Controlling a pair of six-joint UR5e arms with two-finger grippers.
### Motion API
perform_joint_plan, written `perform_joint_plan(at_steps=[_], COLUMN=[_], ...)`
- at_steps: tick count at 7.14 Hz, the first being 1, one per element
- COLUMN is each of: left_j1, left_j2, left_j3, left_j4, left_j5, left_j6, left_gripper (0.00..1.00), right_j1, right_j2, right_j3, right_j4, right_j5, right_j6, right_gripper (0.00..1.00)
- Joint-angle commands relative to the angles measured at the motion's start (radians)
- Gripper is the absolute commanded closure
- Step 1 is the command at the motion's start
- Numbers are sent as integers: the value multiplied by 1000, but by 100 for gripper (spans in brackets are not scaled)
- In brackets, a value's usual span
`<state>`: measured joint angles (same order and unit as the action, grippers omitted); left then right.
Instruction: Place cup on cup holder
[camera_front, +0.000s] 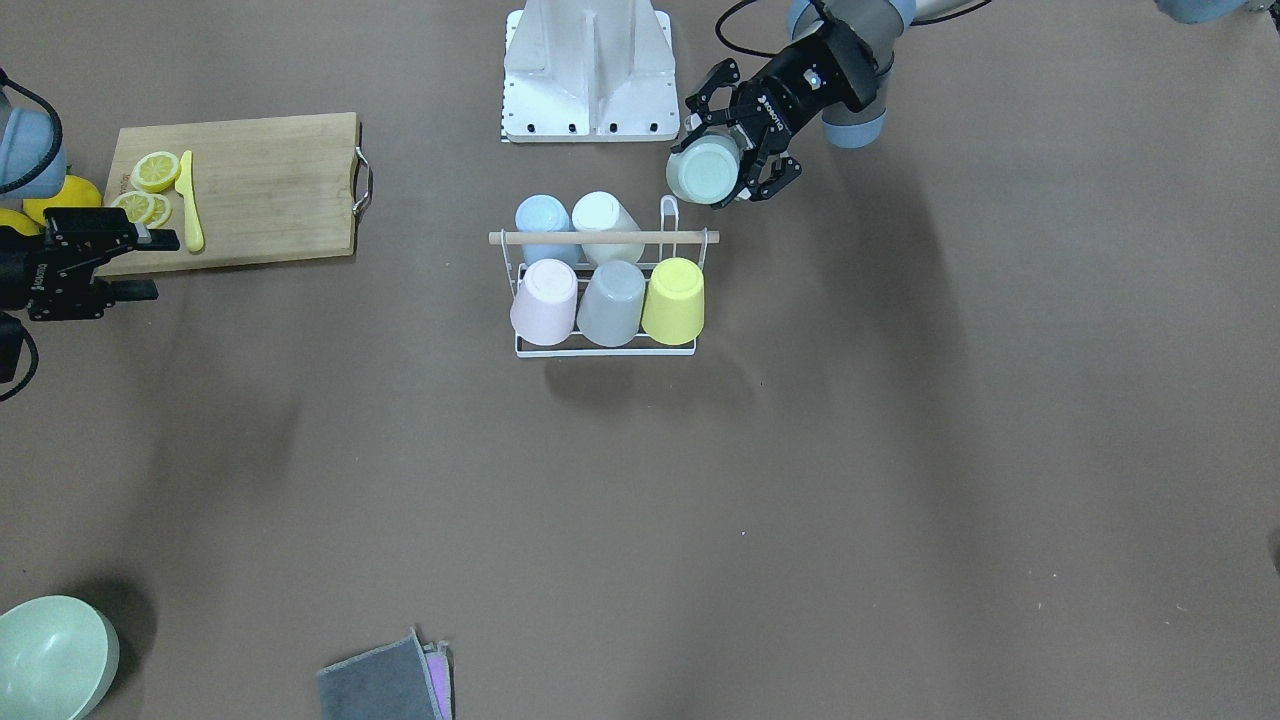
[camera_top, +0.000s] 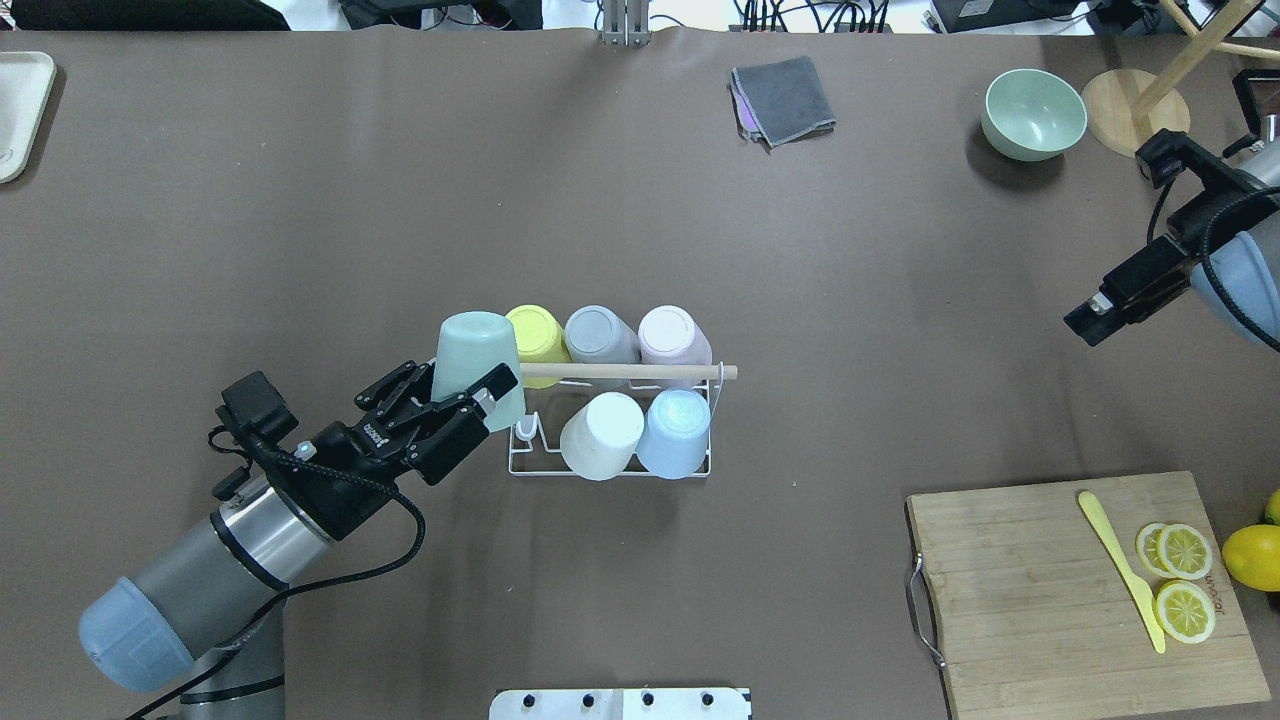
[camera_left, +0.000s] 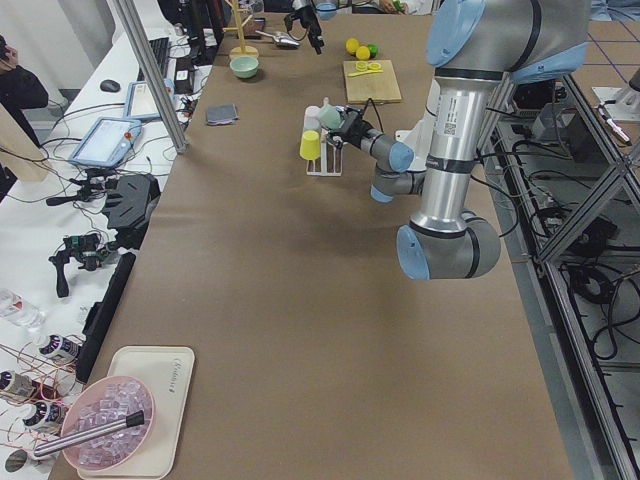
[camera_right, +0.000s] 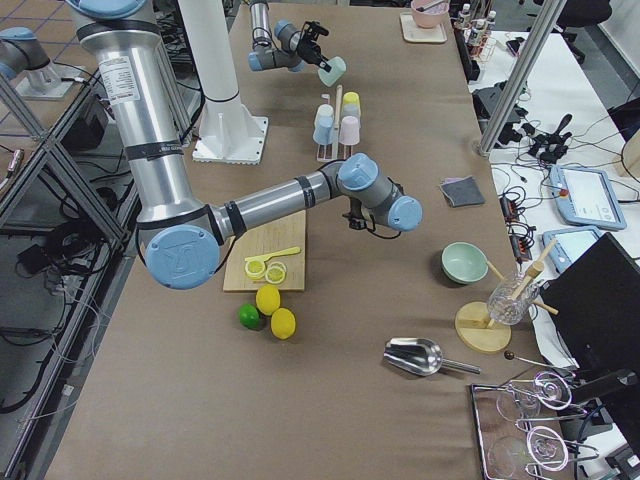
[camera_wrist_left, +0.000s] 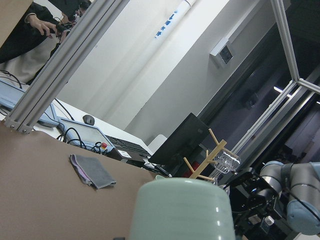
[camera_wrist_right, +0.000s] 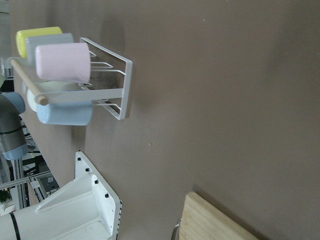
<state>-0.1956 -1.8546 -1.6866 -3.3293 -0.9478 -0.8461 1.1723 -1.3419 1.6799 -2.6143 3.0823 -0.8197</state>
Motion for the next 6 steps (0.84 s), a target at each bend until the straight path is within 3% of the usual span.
perform_joint_plan(at_steps=[1, 3, 5, 6], left_j1=[5, 8, 8, 8], left_j2=[-23, -46, -101, -110], left_j3=[13, 47, 111, 113], left_j4=[4, 7, 8, 10], left_j5=[65, 131, 196, 199], left_j6=[24, 25, 39, 41], left_gripper=[100, 100, 100, 100], right_j1=[13, 13, 10, 10], right_j2=[-13, -13, -40, -63], right_j3=[9, 38, 37, 37], right_j4=[9, 145, 408, 557], right_j5=[-164, -381, -642, -727], right_j6=[262, 576, 710, 776], right_gripper=[10, 9, 9, 9])
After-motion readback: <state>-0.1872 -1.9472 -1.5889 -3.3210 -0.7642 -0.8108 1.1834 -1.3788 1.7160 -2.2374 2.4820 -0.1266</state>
